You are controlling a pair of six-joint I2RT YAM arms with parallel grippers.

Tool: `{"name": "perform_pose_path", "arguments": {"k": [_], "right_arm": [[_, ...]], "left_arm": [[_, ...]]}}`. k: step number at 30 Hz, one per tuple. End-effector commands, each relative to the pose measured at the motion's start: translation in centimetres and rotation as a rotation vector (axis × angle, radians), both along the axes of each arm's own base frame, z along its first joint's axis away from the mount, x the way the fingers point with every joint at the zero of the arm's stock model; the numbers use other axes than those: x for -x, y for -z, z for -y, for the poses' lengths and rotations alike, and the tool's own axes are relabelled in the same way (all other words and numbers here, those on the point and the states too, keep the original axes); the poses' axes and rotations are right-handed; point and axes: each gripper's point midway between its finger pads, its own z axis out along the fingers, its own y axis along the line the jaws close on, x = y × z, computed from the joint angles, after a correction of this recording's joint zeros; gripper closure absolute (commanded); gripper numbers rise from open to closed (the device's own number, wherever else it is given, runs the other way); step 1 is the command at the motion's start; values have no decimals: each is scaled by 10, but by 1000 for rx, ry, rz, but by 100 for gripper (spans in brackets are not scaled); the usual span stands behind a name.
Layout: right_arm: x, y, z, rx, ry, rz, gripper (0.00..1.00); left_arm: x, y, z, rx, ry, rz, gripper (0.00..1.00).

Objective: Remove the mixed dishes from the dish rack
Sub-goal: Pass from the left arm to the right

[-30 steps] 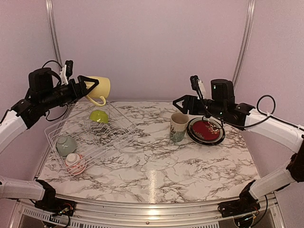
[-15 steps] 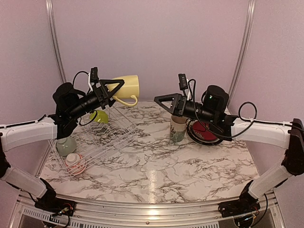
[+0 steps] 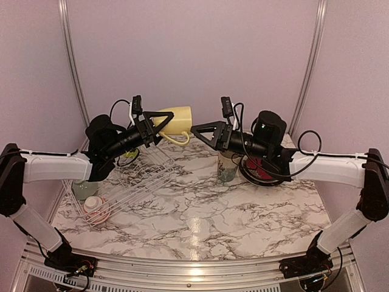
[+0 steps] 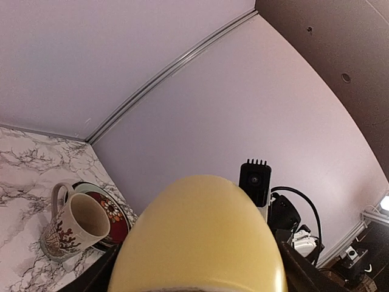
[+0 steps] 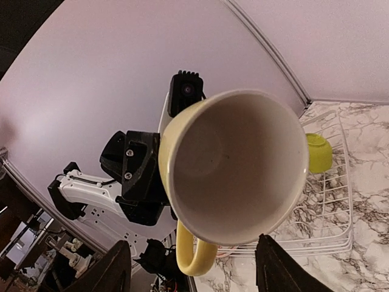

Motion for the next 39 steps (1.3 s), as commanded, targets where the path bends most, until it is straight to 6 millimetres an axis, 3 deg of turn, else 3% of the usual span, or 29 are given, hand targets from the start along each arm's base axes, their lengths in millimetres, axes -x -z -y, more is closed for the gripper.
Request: {"name": "perform_pose_path", "arguments": {"k": [1, 8, 13, 23, 25, 27, 33, 36, 39], "right_arm": [[-6, -24, 5, 62, 74, 90, 33], [-3, -28, -5, 47, 18, 102, 42], [-1, -29, -7, 33, -4, 101, 64], [5, -30, -10, -6, -45, 89, 91], [5, -31, -9, -7, -40, 94, 99], [5, -33, -7, -7, -34, 102, 100], [5, -37, 4, 41, 23, 143, 100], [2, -37, 15, 73, 74, 158, 100], [1, -39, 24, 86, 114, 171, 100]], "left_arm": [[15, -34, 3, 68, 29, 118, 70], [23, -26, 19, 52, 81, 98, 71], [24, -20, 26, 52, 99, 80, 71], [22, -18, 33, 85, 131, 56, 69], [22, -16, 33, 78, 127, 56, 65], [21, -13, 32, 59, 113, 55, 55], [13, 5, 16, -73, -6, 60, 11], [-3, 23, -5, -161, -104, 6, 1], [-21, 48, -32, -235, -204, -79, 1]]}}
